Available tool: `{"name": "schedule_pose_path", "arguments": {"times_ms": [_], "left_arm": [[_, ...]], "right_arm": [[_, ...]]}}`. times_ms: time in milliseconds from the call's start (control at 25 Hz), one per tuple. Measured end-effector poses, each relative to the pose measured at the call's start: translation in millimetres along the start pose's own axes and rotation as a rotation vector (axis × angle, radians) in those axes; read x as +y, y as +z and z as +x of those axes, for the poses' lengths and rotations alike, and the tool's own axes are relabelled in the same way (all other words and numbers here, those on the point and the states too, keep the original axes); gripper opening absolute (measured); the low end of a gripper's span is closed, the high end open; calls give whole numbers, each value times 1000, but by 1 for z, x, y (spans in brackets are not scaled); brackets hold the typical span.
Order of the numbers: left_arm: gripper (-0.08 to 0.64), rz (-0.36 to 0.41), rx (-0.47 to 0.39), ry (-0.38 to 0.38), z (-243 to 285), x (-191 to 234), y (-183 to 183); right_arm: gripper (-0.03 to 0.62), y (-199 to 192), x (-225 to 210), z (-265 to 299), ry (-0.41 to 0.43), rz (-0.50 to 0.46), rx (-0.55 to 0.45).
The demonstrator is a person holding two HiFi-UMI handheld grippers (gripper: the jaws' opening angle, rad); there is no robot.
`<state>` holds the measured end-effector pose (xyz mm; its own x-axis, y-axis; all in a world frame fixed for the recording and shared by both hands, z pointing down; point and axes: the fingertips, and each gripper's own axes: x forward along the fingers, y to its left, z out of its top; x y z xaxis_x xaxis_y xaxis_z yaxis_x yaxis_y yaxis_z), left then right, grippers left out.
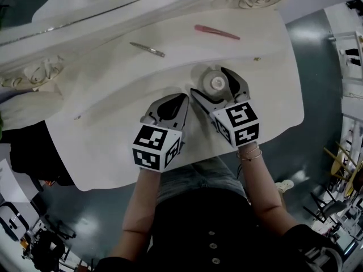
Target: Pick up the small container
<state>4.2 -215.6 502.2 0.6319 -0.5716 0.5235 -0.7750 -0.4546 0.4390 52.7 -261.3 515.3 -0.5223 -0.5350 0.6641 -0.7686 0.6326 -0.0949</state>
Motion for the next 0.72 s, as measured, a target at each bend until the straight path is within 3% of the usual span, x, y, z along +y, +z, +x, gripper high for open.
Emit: {"name": "schedule_pose_path", "arguments": {"times_ms": [320, 720], "left_arm": [[12, -12, -16, -12, 0, -1, 4], [12, -11, -35, -12, -7, 2, 9]], "right_arm": [[405, 6, 3, 9, 8, -14, -1], [350, 4, 1, 14, -19, -78, 35]]}}
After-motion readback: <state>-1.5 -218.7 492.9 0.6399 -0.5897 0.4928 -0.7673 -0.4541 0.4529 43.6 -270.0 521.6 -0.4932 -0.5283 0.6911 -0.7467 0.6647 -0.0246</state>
